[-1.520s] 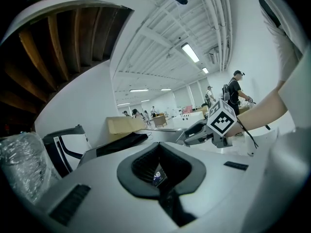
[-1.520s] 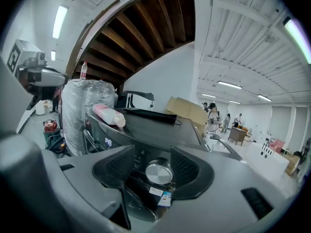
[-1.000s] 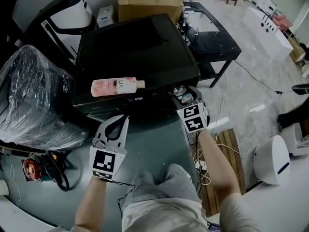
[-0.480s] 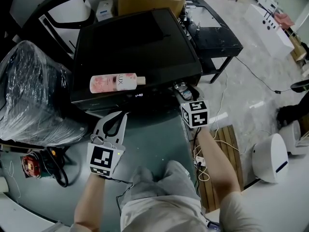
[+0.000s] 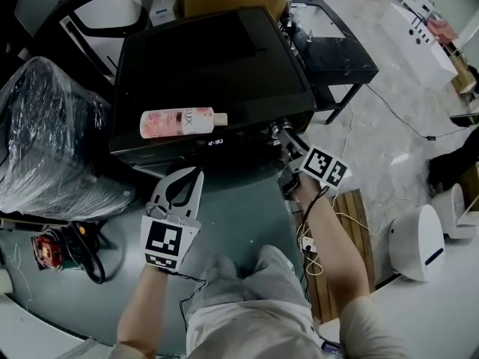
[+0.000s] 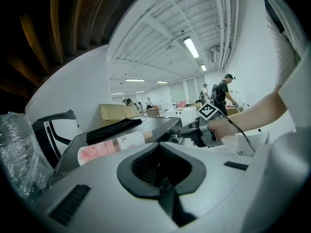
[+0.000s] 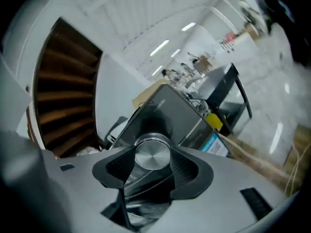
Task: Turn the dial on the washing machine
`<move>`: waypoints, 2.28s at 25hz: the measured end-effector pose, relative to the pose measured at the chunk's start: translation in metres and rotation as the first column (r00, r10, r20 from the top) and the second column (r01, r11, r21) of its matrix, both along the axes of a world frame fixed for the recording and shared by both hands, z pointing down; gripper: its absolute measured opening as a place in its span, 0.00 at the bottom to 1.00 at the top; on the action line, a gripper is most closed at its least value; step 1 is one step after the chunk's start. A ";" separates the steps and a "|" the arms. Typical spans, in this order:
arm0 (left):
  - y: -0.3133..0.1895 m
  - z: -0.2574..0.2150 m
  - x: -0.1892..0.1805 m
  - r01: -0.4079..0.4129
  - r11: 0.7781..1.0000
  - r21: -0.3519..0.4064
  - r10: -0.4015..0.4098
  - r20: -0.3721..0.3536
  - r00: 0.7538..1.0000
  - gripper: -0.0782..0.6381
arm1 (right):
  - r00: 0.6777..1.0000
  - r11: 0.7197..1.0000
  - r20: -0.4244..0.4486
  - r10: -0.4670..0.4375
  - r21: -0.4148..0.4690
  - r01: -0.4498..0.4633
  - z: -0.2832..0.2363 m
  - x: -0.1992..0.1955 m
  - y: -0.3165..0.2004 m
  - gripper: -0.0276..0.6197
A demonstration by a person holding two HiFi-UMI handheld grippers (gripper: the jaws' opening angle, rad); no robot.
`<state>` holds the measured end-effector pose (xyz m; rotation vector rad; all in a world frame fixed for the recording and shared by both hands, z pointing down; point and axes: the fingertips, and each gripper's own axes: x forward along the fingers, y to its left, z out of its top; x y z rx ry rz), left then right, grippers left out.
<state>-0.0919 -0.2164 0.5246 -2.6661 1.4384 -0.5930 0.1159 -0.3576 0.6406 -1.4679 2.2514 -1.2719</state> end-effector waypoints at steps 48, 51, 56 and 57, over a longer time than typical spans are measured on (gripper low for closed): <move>0.030 -0.014 -0.022 0.034 0.987 -0.154 -0.039 -0.027 0.999 0.14 | 0.637 0.966 -0.768 -0.070 0.107 0.234 -0.017 -0.019 0.000 0.42; 0.033 -0.019 -0.023 0.032 0.987 -0.158 -0.036 -0.026 0.999 0.13 | 0.647 0.961 -0.756 -0.098 0.096 0.258 -0.024 -0.021 0.006 0.42; 0.042 -0.039 -0.034 0.046 0.987 -0.153 -0.049 -0.018 0.999 0.14 | 0.665 0.941 -0.734 -0.138 0.112 0.319 -0.068 -0.030 0.032 0.39; 0.044 -0.047 -0.036 0.050 0.988 -0.149 -0.053 -0.018 0.998 0.14 | 0.662 0.934 -0.735 -0.147 0.117 0.337 -0.079 -0.032 0.039 0.32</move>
